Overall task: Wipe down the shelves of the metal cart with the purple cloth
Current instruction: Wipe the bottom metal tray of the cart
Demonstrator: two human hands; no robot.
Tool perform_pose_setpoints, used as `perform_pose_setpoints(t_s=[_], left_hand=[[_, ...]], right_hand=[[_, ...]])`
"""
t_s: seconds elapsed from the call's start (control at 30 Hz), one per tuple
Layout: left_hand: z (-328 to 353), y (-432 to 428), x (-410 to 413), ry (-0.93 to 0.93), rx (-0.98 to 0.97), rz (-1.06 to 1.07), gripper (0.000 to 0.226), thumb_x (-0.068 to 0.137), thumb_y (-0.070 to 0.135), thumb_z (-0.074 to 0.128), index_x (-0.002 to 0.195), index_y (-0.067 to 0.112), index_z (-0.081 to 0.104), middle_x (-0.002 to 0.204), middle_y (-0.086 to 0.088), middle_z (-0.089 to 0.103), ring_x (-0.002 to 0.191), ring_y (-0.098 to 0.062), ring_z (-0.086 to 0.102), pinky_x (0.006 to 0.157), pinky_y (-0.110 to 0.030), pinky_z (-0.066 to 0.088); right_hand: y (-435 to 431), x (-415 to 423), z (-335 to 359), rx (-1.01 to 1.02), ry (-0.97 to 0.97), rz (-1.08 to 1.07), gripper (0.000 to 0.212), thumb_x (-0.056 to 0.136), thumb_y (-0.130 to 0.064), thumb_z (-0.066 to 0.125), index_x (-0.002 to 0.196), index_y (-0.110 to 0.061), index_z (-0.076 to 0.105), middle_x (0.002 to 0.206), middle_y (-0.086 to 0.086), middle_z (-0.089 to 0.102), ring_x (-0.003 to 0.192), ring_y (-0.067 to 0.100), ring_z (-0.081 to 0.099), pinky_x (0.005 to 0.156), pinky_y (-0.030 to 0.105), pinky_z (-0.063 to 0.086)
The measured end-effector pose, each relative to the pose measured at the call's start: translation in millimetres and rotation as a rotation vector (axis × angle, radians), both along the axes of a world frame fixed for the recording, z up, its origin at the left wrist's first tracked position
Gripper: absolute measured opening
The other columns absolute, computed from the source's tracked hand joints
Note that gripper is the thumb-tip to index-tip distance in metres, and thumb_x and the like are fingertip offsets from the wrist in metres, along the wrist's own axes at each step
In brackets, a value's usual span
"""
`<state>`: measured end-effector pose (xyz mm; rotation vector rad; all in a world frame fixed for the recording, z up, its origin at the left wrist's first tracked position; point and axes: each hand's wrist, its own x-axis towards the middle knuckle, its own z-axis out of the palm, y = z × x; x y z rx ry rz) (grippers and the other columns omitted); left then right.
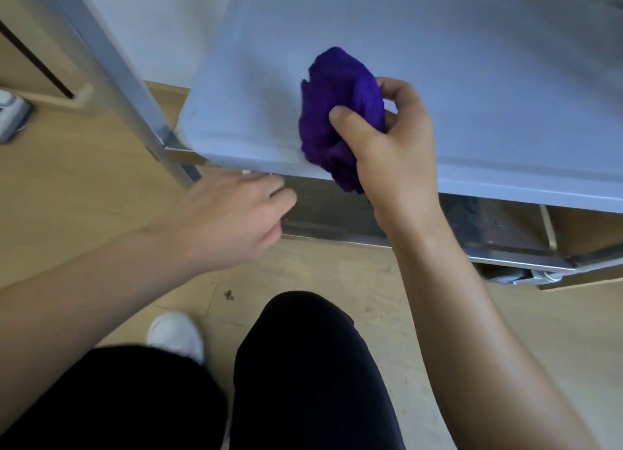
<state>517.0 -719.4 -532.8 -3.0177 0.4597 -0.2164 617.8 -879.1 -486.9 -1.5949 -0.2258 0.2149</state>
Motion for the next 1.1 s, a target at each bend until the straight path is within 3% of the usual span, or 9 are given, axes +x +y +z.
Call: perform_pose_setpoints(t_s=[0.13, 0.27, 0.43, 0.53, 0.63, 0.73, 0.83, 0.97, 1.1], left_hand=[[-46, 27, 1, 0.183, -0.028, 0.055, 0.009, 0.084, 0.020, 0.052, 0.086, 0.015, 0.060, 0.077, 0.001, 0.056, 0.067, -0.023, 0.058, 0.056, -0.035, 0.050], [-89, 28, 12, 0.201, -0.117, 0.196, 0.014, 0.088, 0.017, 0.055, 0.078, 0.012, 0.049, 0.065, 0.007, 0.038, 0.060, -0.017, 0.042, 0.049, -0.028, 0.027], [-154, 38, 35, 0.363, -0.147, 0.273, 0.020, 0.090, 0.021, 0.045, 0.071, 0.018, 0.042, 0.075, 0.005, 0.043, 0.092, -0.023, 0.057, 0.072, -0.036, 0.045], [-191, 49, 40, 0.269, -0.121, 0.277, 0.024, 0.092, 0.024, 0.043, 0.097, 0.008, 0.060, 0.104, -0.009, 0.054, 0.100, -0.029, 0.058, 0.074, -0.036, 0.048], [-215, 56, 46, 0.175, -0.096, 0.277, 0.021, 0.090, 0.022, 0.046, 0.098, 0.007, 0.059, 0.106, -0.014, 0.052, 0.096, -0.033, 0.054, 0.071, -0.040, 0.046], [-228, 68, 52, 0.116, -0.041, 0.166, 0.018, 0.090, 0.015, 0.048, 0.089, 0.003, 0.063, 0.091, -0.012, 0.055, 0.093, -0.031, 0.051, 0.074, -0.040, 0.048], [-237, 77, 47, 0.050, 0.031, 0.180, 0.015, 0.090, 0.009, 0.051, 0.077, 0.003, 0.056, 0.077, -0.010, 0.038, 0.088, -0.033, 0.049, 0.066, -0.045, 0.051], [-252, 78, 38, 0.033, 0.002, 0.252, 0.006, 0.091, 0.006, 0.051, 0.088, 0.000, 0.052, 0.083, -0.016, 0.032, 0.089, -0.037, 0.047, 0.062, -0.045, 0.049], [-255, 76, 27, -0.011, -0.007, 0.295, 0.016, 0.085, 0.011, 0.063, 0.093, -0.003, 0.060, 0.089, -0.016, 0.052, 0.091, -0.029, 0.058, 0.054, -0.035, 0.053]], right_hand=[[-13, -27, -8, 0.072, 0.046, 0.159, 0.032, 0.086, -0.003, 0.066, 0.118, -0.008, 0.061, 0.082, 0.008, 0.071, 0.068, 0.017, 0.066, 0.057, 0.023, 0.055], [-30, -47, -31, 0.162, 0.159, 0.302, 0.030, 0.087, 0.004, 0.062, 0.116, 0.000, 0.062, 0.069, -0.004, 0.066, 0.052, 0.002, 0.060, 0.044, 0.008, 0.042], [-30, -52, -90, 0.036, 0.238, 0.360, 0.033, 0.084, -0.006, 0.068, 0.117, -0.008, 0.064, 0.094, 0.021, 0.068, 0.083, 0.038, 0.064, 0.066, 0.054, 0.050], [-20, -37, -131, -0.056, 0.289, 0.226, 0.033, 0.082, -0.009, 0.071, 0.115, -0.013, 0.065, 0.093, 0.014, 0.071, 0.076, 0.030, 0.065, 0.065, 0.048, 0.052], [-2, -12, -158, -0.297, 0.172, 0.098, 0.031, 0.084, -0.011, 0.069, 0.114, -0.016, 0.064, 0.081, 0.002, 0.070, 0.044, 0.008, 0.058, 0.035, 0.020, 0.040], [23, 14, -176, -0.423, -0.040, 0.017, 0.041, 0.085, -0.007, 0.065, 0.124, -0.012, 0.059, 0.092, -0.004, 0.068, 0.056, -0.005, 0.062, 0.047, 0.010, 0.044], [55, 34, -192, -0.683, -0.350, 0.048, 0.049, 0.086, -0.013, 0.059, 0.134, -0.021, 0.051, 0.109, -0.005, 0.068, 0.080, 0.003, 0.066, 0.066, 0.019, 0.055], [102, 42, -220, -1.162, -0.612, 0.134, 0.054, 0.088, -0.025, 0.050, 0.140, -0.036, 0.039, 0.111, 0.003, 0.067, 0.094, 0.030, 0.063, 0.068, 0.031, 0.042], [117, 16, -255, -1.139, -0.669, 0.337, 0.044, 0.093, -0.043, 0.050, 0.132, -0.025, 0.052, 0.131, 0.000, 0.059, 0.126, 0.025, 0.048, 0.096, 0.038, 0.041]])
